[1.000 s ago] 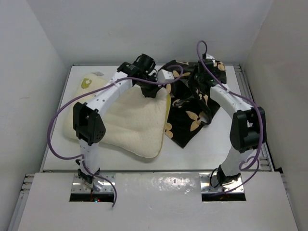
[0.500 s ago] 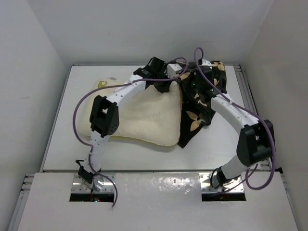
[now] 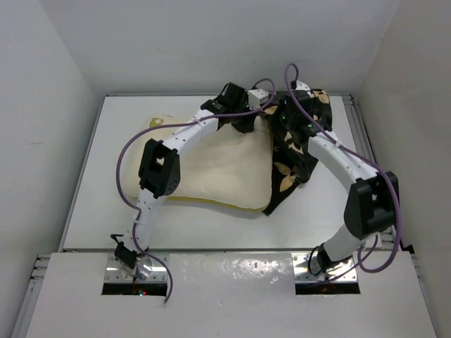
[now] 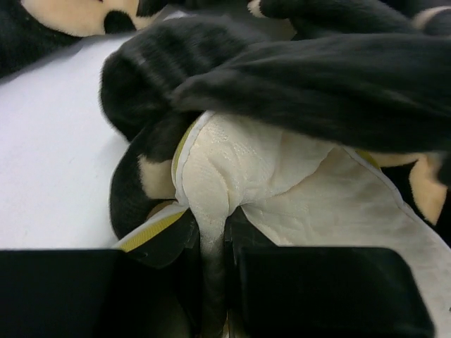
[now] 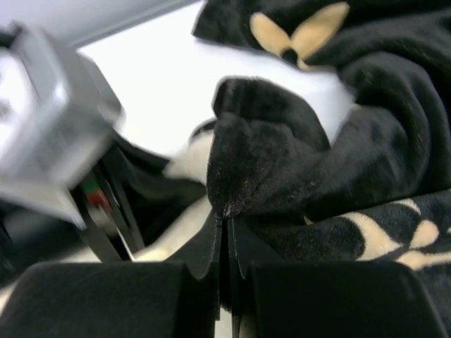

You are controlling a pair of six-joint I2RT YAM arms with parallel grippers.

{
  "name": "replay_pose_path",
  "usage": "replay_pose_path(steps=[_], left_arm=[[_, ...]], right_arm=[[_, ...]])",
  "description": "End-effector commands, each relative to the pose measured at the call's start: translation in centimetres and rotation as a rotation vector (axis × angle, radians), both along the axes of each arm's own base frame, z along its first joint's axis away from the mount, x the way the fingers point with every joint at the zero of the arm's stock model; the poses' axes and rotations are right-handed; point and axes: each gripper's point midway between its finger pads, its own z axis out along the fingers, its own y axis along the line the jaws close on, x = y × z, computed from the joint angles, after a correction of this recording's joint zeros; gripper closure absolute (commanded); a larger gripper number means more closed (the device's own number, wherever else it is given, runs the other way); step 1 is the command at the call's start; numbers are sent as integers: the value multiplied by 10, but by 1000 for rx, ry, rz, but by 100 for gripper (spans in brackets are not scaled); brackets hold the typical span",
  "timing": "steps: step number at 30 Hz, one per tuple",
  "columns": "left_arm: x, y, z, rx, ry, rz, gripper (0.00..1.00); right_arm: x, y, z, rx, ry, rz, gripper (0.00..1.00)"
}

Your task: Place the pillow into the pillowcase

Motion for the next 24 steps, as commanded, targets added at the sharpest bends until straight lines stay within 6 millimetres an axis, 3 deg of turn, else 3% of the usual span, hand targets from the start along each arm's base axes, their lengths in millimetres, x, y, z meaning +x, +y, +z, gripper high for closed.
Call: replay_pose_path(steps=[1, 5, 6, 9, 10, 12, 13, 14, 15, 16, 17, 18, 19, 20, 22, 24], left_arm=[[16, -21, 54, -128, -122, 12, 100], [48, -6, 42, -96, -158, 182, 100], [56, -1, 30, -97, -133, 250, 100], [84, 32, 26, -133, -100, 456, 100], [93, 49, 26, -133, -103, 514, 100], [99, 64, 27, -107, -125, 563, 100], [100, 69, 25, -95, -127, 566, 88], [99, 71, 30, -91, -135, 549, 72], [95, 72, 26, -82, -126, 534, 39], [94, 75, 25, -73, -125, 520, 27], [90, 76, 39, -70, -149, 484, 19], [84, 79, 34, -35, -156, 446, 6], [78, 77, 37, -30, -161, 407, 1], [75, 81, 58, -12, -221, 362, 0], [73, 88, 76, 12, -262, 325, 0], [70, 98, 91, 61, -297, 259, 1]], right_arm=[[19, 21, 36, 48, -64, 50, 100], [6, 40, 42, 42, -100, 111, 100], [-4, 43, 36, 40, -85, 122, 100], [-24, 45, 8, 44, -1, 138, 100], [-29, 47, 1, 48, 24, 146, 94], [-40, 51, -18, 36, 96, 179, 72], [-43, 56, -29, 24, 126, 221, 50], [-48, 58, -31, 9, 163, 251, 8], [-48, 54, -33, -26, 180, 257, 1], [-48, 50, -34, -57, 193, 244, 1], [-47, 40, -31, -90, 199, 218, 1], [-44, 26, -28, -137, 178, 164, 1], [-45, 17, -11, -134, 132, 139, 1], [-45, -1, -15, -129, 122, 93, 1], [-51, -17, -11, -82, 101, 50, 7], [-63, -42, -19, -37, 103, -20, 83]])
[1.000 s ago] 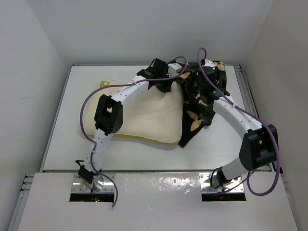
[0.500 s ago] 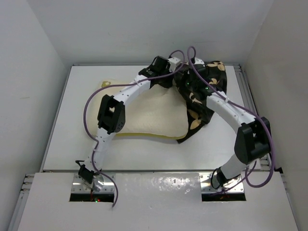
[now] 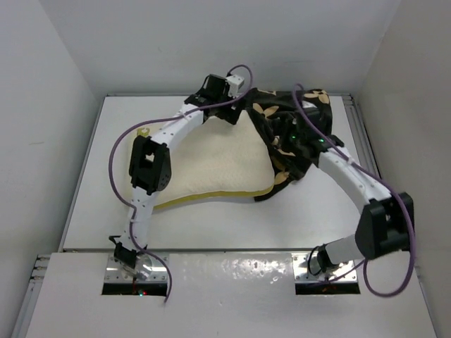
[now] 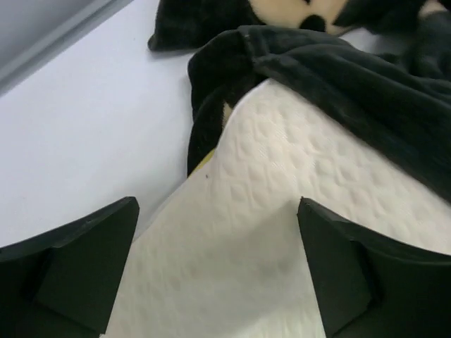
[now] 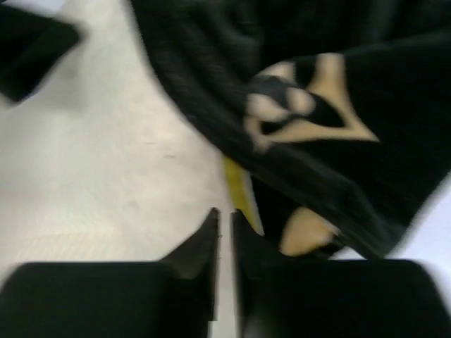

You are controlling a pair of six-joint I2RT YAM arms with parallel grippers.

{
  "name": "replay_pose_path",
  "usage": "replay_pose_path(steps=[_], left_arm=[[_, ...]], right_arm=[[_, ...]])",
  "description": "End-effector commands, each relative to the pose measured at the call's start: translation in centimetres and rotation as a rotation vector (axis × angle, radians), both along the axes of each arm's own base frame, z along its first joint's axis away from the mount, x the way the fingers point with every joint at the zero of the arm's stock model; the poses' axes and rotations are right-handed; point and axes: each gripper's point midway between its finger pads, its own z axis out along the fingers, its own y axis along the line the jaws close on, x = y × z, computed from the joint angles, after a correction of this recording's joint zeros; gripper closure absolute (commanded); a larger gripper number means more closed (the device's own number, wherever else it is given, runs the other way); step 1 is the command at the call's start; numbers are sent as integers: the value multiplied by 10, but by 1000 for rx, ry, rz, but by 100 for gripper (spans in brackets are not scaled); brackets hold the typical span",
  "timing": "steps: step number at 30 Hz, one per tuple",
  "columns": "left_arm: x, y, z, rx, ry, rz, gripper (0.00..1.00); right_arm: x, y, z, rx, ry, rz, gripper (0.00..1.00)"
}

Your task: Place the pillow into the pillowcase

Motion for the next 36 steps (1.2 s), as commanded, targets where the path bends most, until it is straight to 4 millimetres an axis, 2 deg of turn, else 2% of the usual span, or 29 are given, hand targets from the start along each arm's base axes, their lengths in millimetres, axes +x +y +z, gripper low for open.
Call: replay_pose_path(steps=[1, 2, 3, 4, 5, 6, 7, 8, 9, 10, 11, 12, 13, 14, 15, 16, 17, 18, 20, 21, 23, 25, 27, 28, 29, 30, 33, 34, 36], left_arm=[[-10, 9, 104, 46, -190, -165, 6], [-12, 12, 108, 95, -211, -228, 29], [-18, 13, 113, 115, -215, -275, 99], [-36, 15, 114, 125, -178, -329, 100], [-61, 13, 112, 170, -145, -456, 100], [-62, 9, 111, 214, -172, -510, 100], [-94, 13, 101, 294, -124, -676, 100], [-117, 7, 92, 340, -91, -777, 92], [-154, 20, 79, 392, 20, -880, 78], [-174, 27, 60, 464, 64, -1007, 66], [-196, 29, 49, 493, 118, -1070, 48], [-211, 40, 47, 539, 152, -1092, 41], [-231, 51, 22, 565, 228, -1124, 23], [-242, 50, 15, 589, 235, -1146, 7], [-241, 51, 19, 626, 166, -1134, 0], [-245, 49, 14, 651, 141, -1139, 0], [-266, 47, -8, 682, 170, -1181, 0], [-253, 35, 0, 709, 57, -1108, 0], [-264, 21, -21, 741, 16, -1089, 0], [-247, 11, -20, 754, -56, -988, 0], [-244, 8, -40, 779, -66, -948, 0], [-226, 3, -49, 800, -121, -850, 0], [-218, 4, -58, 804, -140, -792, 0], [-218, 4, -62, 798, -137, -783, 2], [-218, 3, -64, 787, -137, -781, 4], [-220, 2, -68, 770, -127, -782, 18], [-227, -6, -72, 712, -108, -798, 51], [-228, -10, -72, 693, -106, -804, 73], [-228, -20, -66, 658, -112, -785, 100]], right_arm=[[-9, -45, 16, 35, -70, -143, 100], [-18, -57, 3, 31, -44, -169, 100], [-24, -61, -6, 27, -23, -178, 100], [-32, -68, -20, 13, 15, -204, 100], [-38, -76, -29, 12, 48, -240, 82], [-43, -79, -39, 12, 80, -256, 60], [-50, -86, -52, -4, 115, -284, 37], [-53, -91, -62, -15, 145, -301, 21], [-56, -94, -71, -24, 169, -310, 11], [-56, -97, -75, -33, 181, -321, 10], [-57, -99, -81, -43, 196, -325, 11], [-57, -101, -89, -59, 218, -329, 21], [-56, -106, -93, -77, 226, -356, 27], [-58, -108, -101, -96, 252, -366, 32], [-57, -112, -103, -107, 254, -385, 38], [-56, -115, -105, -114, 256, -406, 38], [-56, -119, -108, -129, 254, -420, 38], [-57, -120, -113, -132, 258, -425, 38], [-57, -119, -119, -132, 263, -420, 39], [-59, -118, -125, -136, 276, -413, 40], [-57, -117, -131, -141, 279, -401, 43], [-56, -118, -141, -152, 290, -406, 50], [-50, -120, -143, -158, 283, -416, 67], [-49, -121, -145, -164, 287, -414, 74], [-46, -121, -143, -168, 281, -416, 90], [-44, -123, -141, -170, 273, -420, 97], [-42, -123, -130, -169, 230, -407, 100], [-43, -122, -125, -177, 218, -389, 100], [-46, -113, -105, -203, 163, -327, 100]])
